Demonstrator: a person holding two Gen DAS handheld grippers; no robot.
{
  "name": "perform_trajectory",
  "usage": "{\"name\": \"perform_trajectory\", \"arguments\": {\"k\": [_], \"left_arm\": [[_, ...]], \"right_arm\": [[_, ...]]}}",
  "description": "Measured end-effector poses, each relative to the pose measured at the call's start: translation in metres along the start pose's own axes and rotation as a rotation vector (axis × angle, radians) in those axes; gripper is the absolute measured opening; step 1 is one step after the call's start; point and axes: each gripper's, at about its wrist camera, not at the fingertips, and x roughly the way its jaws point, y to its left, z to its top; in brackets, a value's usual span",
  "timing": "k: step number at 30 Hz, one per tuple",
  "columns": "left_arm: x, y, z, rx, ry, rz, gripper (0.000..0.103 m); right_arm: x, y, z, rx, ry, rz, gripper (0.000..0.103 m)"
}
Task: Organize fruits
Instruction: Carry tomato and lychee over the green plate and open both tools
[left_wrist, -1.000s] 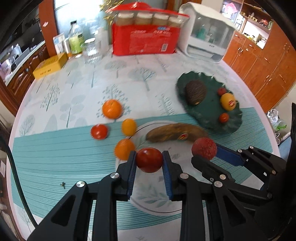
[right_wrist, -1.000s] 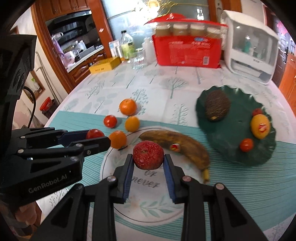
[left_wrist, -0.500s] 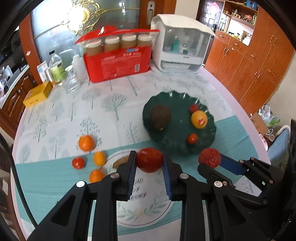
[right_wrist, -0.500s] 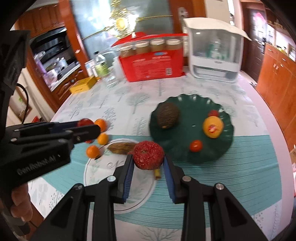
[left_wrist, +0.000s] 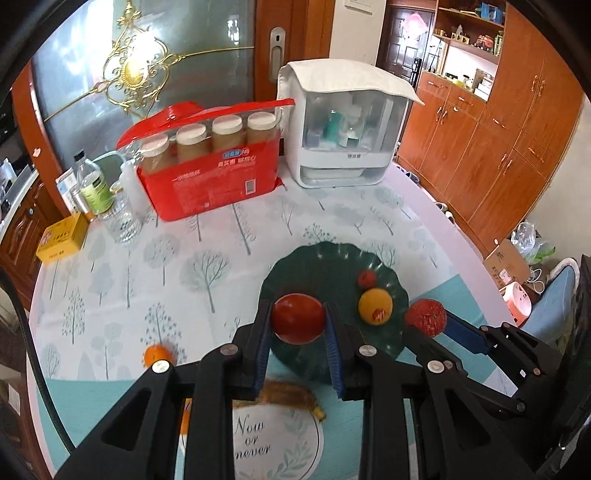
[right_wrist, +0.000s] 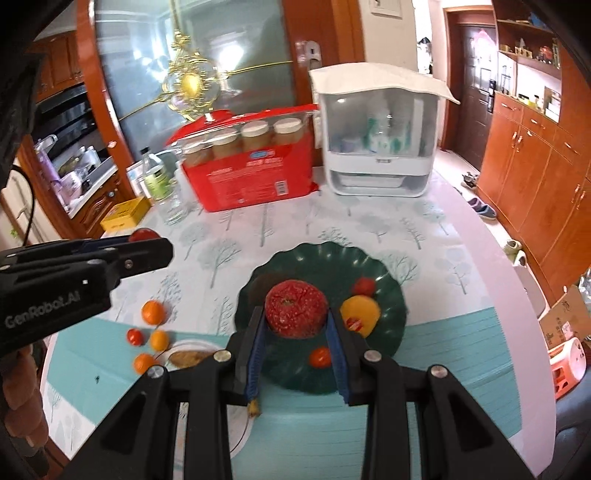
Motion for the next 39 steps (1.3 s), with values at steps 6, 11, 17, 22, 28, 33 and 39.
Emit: {"name": "perform_trajectory", "arguments": {"k": [6, 11, 17, 22, 28, 33, 39], "left_arm": [[0.032, -0.004, 0.012, -0.001, 0.043, -0.013, 0.026], [0.065, -0.005, 0.011, 0.0, 0.093, -0.017, 0.026], [0.105, -0.004, 0.012, 0.0, 0.152, -0.026, 0.026], [0.13, -0.01, 0.01, 0.009, 0.199, -0.047, 0.026], [0.156, -0.025, 0.006, 0.055, 0.241, -0.061, 0.026], [0.171, -0.037, 0.004, 0.095, 0.264, -0.061, 0.026], [0.178, -0.049, -0.001, 0.141, 0.27, -0.046, 0.033]], "right_arm": [[0.022, -0.013, 0.012, 0.022, 0.021, -0.025, 0.033], [0.044, -0.024, 0.009, 0.048, 0.061, -0.033, 0.033], [0.075, -0.034, -0.001, 0.079, 0.138, -0.026, 0.033], [0.095, -0.035, -0.009, 0.078, 0.174, -0.026, 0.033], [0.112, -0.037, -0.021, 0.086, 0.211, -0.01, 0.033], [0.121, -0.043, -0.032, 0.108, 0.237, 0.009, 0.033], [0.123, -0.048, -0.034, 0.114, 0.236, 0.026, 0.034]]}}
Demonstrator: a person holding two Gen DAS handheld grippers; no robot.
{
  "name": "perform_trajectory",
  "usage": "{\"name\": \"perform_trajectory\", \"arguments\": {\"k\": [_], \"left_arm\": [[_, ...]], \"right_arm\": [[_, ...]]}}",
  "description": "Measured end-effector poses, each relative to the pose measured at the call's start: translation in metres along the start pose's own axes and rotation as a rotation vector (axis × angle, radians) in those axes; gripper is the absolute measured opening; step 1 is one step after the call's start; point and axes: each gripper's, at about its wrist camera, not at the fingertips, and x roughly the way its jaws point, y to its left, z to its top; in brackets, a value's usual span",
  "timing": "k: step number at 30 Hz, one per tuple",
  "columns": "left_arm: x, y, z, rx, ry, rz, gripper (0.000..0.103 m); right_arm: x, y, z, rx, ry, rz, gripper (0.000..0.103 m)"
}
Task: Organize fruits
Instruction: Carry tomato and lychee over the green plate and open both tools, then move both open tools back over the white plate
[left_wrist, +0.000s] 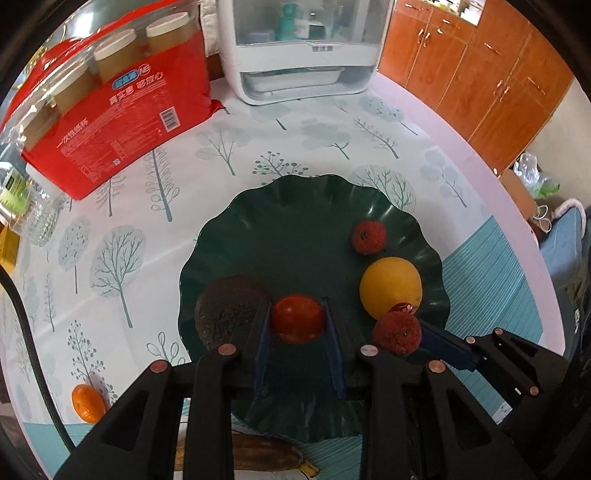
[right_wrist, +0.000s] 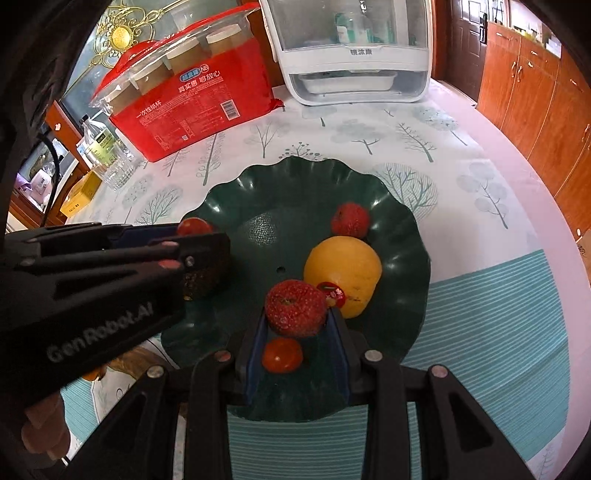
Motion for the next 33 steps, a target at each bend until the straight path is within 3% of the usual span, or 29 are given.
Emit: {"name": "perform_trajectory", "arguments": {"k": [3, 4, 10, 18, 33], "left_arm": [[-0.002, -0.002, -0.001, 0.005, -0.012, 0.011, 0.06], [-0.004, -0.002, -0.002, 0.003, -0.022, 0.013, 0.062], [-0.014, 0.0, -0.005, 0.008, -0.039, 0.044, 0.068], [-0.038, 0.013, -0.018, -0.04, -0.058, 0.062, 0.069], [-0.112, 0.024, -0.052, -0.109, -0.135, 0.107, 0.079]], "right_arm": [[-0.001, 0.001, 0.0, -0.006, -0.007, 0.004, 0.038], [-0.002, 0.001, 0.0, -0.007, -0.01, 0.003, 0.041], [-0.01, 0.006, 0.002, -0.025, -0.038, -0.015, 0.046], [-0.022, 0.012, 0.001, -0.039, -0.055, -0.029, 0.046], [-0.068, 0.025, -0.017, -0.071, -0.108, -0.028, 0.046]]}}
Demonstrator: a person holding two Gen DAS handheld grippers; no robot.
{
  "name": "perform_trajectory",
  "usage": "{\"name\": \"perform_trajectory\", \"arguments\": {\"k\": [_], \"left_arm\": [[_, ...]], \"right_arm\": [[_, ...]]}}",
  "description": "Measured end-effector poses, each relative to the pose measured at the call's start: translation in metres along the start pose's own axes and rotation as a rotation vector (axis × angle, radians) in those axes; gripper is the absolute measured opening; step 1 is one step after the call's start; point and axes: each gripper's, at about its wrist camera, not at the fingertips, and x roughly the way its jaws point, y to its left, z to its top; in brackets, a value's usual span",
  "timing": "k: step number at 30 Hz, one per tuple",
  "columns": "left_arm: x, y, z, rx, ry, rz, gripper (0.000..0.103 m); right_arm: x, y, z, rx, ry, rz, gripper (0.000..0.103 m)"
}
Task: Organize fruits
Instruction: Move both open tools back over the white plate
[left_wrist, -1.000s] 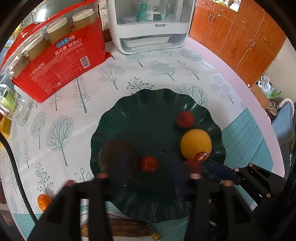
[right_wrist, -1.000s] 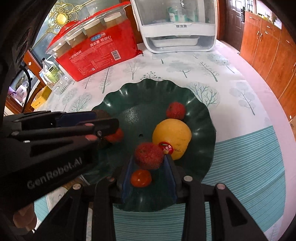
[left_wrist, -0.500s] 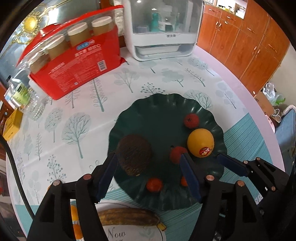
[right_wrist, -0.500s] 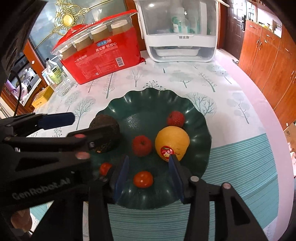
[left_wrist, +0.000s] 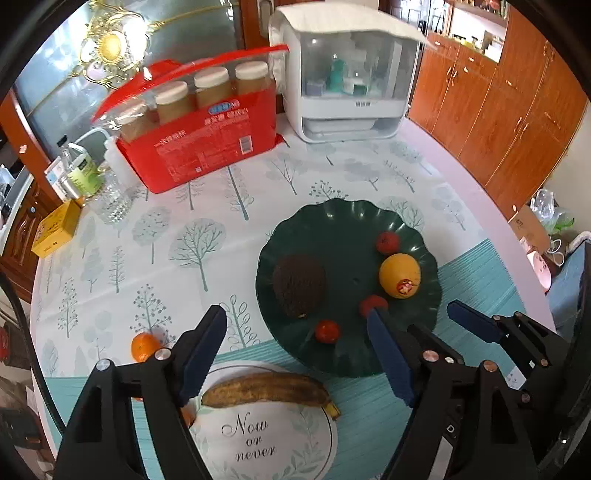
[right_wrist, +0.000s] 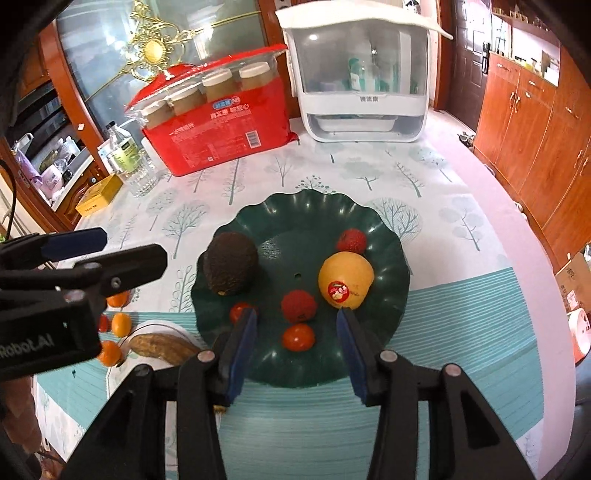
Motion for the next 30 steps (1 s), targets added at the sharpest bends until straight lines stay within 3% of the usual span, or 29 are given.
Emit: {"name": "perform_trajectory", "arguments": {"k": [16, 24, 30], "left_arm": [[-0.103, 0.032, -0.036, -0.085, -0.132, 0.055, 0.083], [-0.141, 0.075, -0.054, -0.135, -0.169, 0.124, 0.084], [-0.143, 0.114, -0.071, -0.162, -0.164, 0.142, 0.084]], "right_arm": [[-0.073, 0.037, -0.008, -0.111, -0.059, 0.043, 0.046], [-0.096, 0.073, -0.002, -0.166, -0.085, 0.097, 0.046], [-0.092, 0.105, 0.002, -0.191, -0.063, 0.109, 0.046]]}}
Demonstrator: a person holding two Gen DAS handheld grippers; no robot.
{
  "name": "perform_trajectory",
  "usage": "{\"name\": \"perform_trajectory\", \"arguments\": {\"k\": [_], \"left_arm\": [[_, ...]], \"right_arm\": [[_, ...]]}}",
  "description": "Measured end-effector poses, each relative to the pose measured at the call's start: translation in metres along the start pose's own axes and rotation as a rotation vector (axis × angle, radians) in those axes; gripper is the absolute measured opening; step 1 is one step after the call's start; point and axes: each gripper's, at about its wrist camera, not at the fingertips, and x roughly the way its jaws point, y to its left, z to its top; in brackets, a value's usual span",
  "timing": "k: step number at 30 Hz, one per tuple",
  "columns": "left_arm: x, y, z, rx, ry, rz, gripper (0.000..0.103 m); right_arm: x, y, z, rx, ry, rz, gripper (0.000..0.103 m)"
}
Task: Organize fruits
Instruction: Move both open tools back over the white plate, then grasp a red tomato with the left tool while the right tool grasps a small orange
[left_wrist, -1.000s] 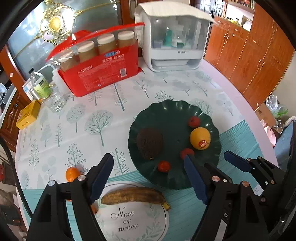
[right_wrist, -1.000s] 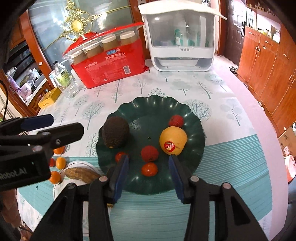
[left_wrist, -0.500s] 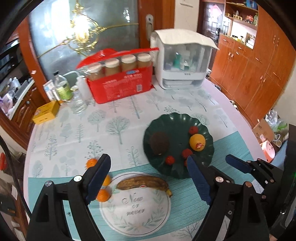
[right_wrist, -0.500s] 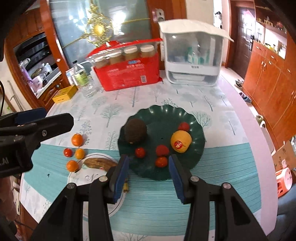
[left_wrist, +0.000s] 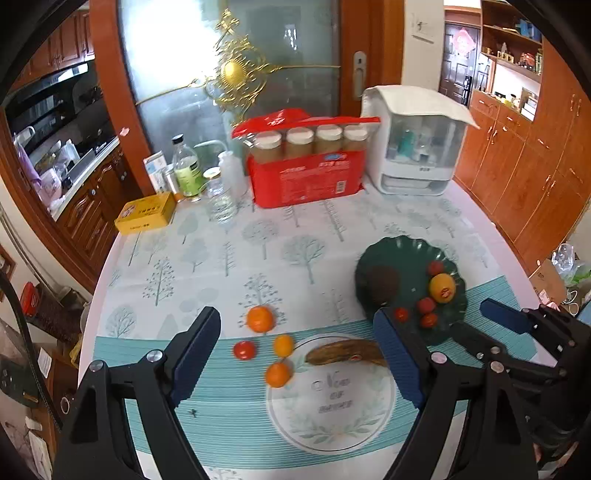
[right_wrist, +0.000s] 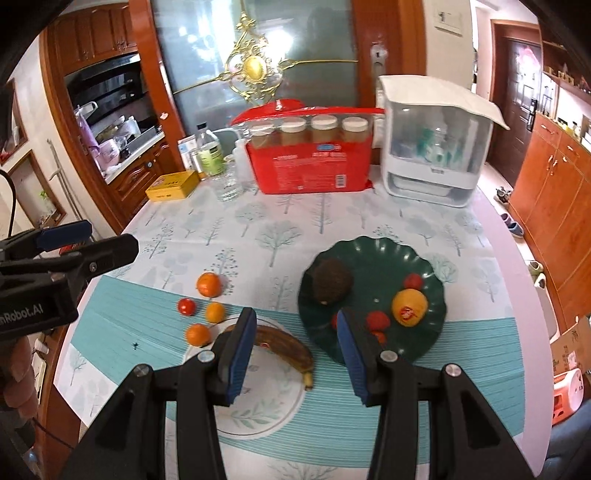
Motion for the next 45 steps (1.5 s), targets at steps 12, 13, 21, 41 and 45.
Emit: {"name": "perform_trajectory", "arguments": {"k": [12, 13, 21, 41, 45], "left_arm": [[0.07, 0.079, -0.019, -0.009, 0.108, -0.037, 0.084], [0.077, 0.084, -0.021, -0.008, 0.12, -0.04, 0.084], [0.145, 0.117, -0.046, 0.032, 0.223, -0.083, 0.084], [0.237, 0.12, -0.076, 0.144, 0.37, -0.227, 0.079], [0.247, 0.118, -0.076, 0.135, 0.38, -0.244, 0.074]], "right_arm": [[0.073, 0.049, 0.012, 0.042, 0.129, 0.005, 0.046], [0.082, 0.055, 0.013, 0.046, 0.143, 0.014, 0.046], [0.15, 0.094, 0.01, 0.052, 0.241, 0.056, 0.046], [0.256, 0.114, -0.009, 0.085, 0.454, 0.094, 0.032], [0.255, 0.109, -0.009, 0.101, 0.445, 0.1, 0.031]]}}
